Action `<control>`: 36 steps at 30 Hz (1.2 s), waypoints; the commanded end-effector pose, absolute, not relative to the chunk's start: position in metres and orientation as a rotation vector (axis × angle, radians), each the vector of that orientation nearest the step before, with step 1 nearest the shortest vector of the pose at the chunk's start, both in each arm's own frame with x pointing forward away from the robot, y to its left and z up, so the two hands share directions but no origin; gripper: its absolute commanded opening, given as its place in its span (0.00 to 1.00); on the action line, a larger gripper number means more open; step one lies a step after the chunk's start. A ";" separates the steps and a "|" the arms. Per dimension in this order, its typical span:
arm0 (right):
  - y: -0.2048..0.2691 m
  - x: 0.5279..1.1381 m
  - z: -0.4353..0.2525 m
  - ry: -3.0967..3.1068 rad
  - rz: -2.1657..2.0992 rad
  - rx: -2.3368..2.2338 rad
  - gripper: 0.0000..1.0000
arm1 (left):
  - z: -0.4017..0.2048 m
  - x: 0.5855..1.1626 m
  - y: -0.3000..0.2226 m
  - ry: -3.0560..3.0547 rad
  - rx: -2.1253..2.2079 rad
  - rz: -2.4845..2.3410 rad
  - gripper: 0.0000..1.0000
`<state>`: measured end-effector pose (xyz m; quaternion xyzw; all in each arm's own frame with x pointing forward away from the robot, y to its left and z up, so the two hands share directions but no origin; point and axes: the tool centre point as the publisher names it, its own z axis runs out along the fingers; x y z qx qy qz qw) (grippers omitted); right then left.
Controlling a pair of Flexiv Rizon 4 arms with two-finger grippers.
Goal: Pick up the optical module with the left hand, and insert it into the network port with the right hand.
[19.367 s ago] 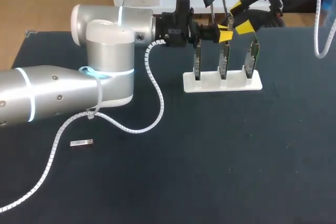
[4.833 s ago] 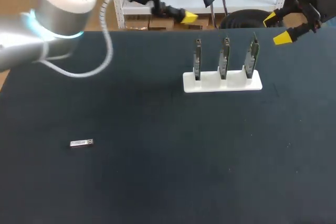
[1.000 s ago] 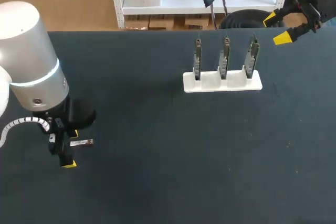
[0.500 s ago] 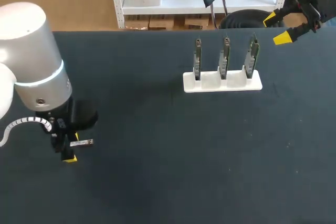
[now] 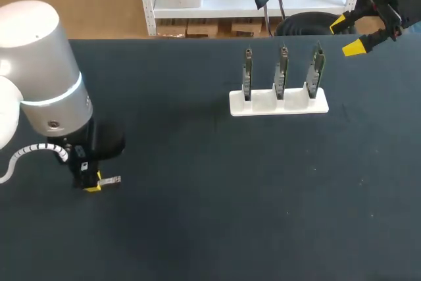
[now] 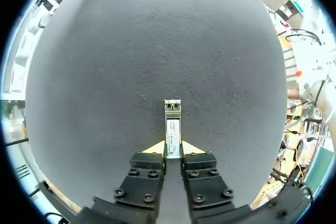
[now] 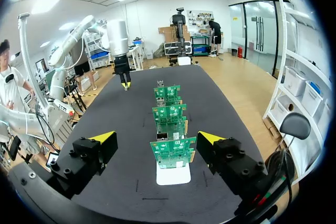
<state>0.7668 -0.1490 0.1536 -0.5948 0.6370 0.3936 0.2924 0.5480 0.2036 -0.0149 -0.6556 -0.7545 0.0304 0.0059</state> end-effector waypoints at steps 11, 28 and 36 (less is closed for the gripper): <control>-0.149 0.766 0.154 1.697 1.046 -1.583 1.00 | 0.052 0.645 0.201 -2.911 -1.896 0.182 0.00; -0.149 0.766 0.154 1.697 1.046 -1.583 1.00 | 0.187 0.799 0.099 -3.339 -2.234 0.597 0.00; -0.149 0.766 0.154 1.697 1.046 -1.583 1.00 | 0.227 0.816 0.020 -3.199 -2.531 1.004 0.00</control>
